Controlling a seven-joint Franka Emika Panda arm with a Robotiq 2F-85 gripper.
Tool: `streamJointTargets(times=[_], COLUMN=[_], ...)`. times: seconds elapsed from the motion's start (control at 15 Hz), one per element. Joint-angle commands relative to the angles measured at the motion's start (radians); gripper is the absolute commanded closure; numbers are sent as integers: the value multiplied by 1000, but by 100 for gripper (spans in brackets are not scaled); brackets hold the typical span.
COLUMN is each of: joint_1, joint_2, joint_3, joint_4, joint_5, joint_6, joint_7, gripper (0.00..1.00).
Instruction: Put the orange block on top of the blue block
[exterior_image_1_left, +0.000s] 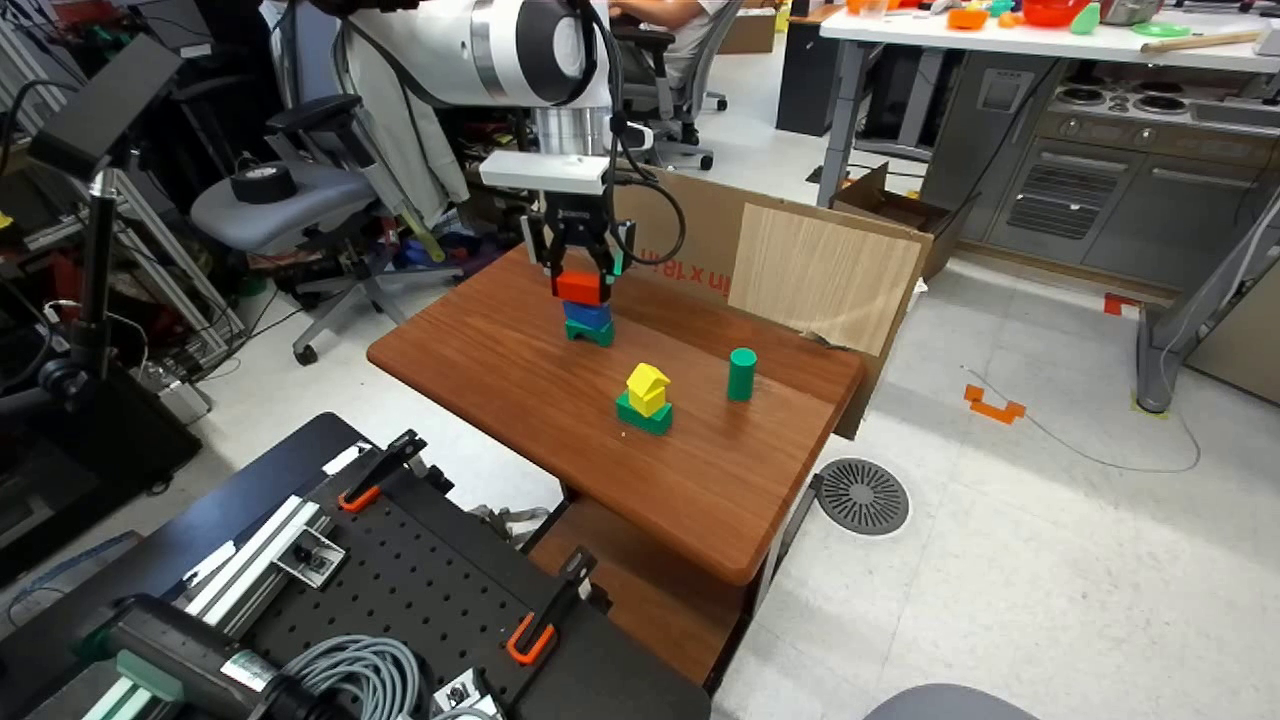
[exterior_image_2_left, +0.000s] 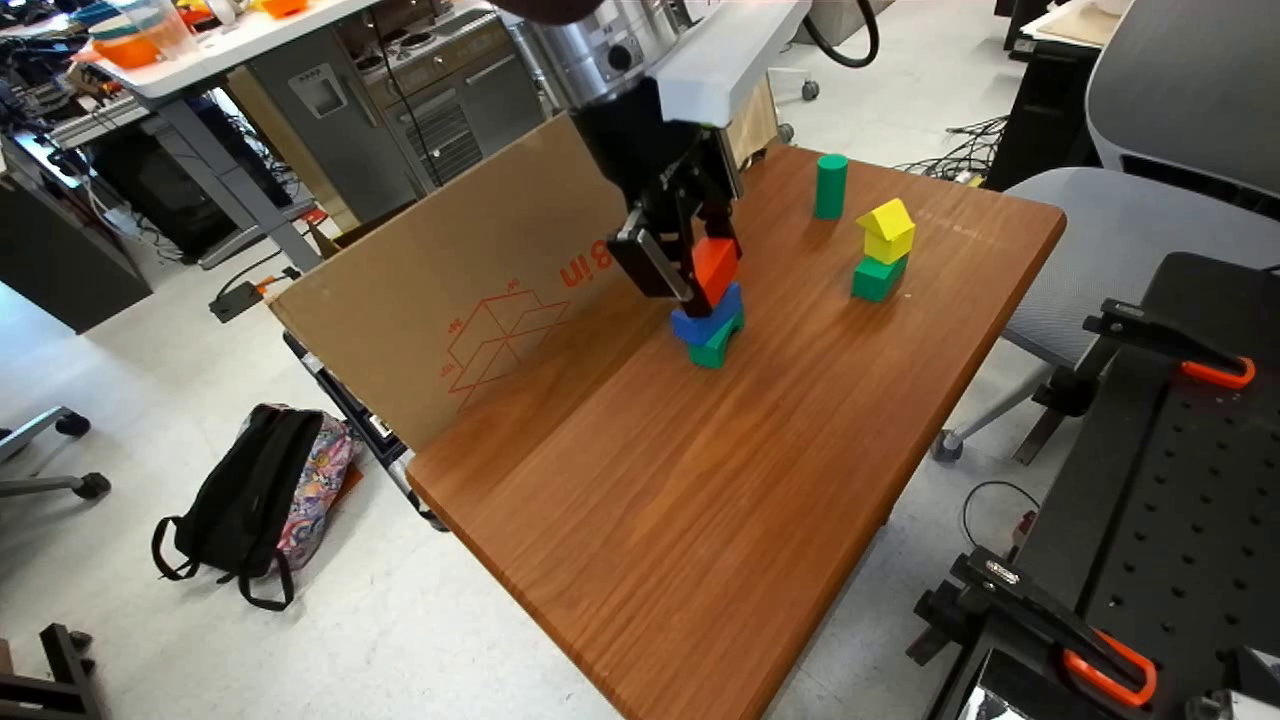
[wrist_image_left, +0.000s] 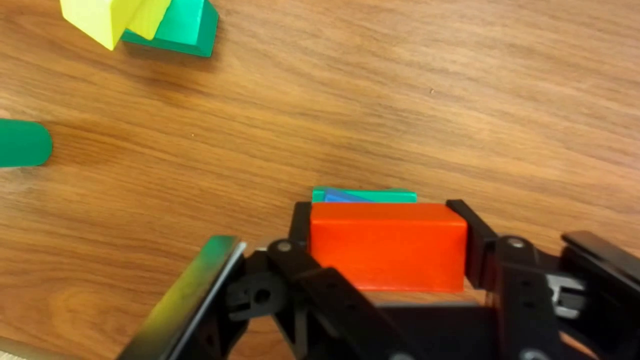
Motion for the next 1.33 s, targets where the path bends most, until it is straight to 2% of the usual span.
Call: streamJointTargets(times=[0.0,0.33,0.47,0.53,0.6,1.0,1.27], joint_1=[1,6,6,6,6,-10,-38], joint_2=[25,31,33,35,37,-9,-147], joint_3=[0,-1,-2,-3,-3,2,-4], joint_4=[29,25,26,27,27,-2,-110], joint_5=[-22,-43,-49,-51,-52,-40,-36], joint_6=[22,41,41,39,37,28,69], joint_7=[2,3,6,9,11,-8,-28], gripper=[58,58,8,7,1,0,0])
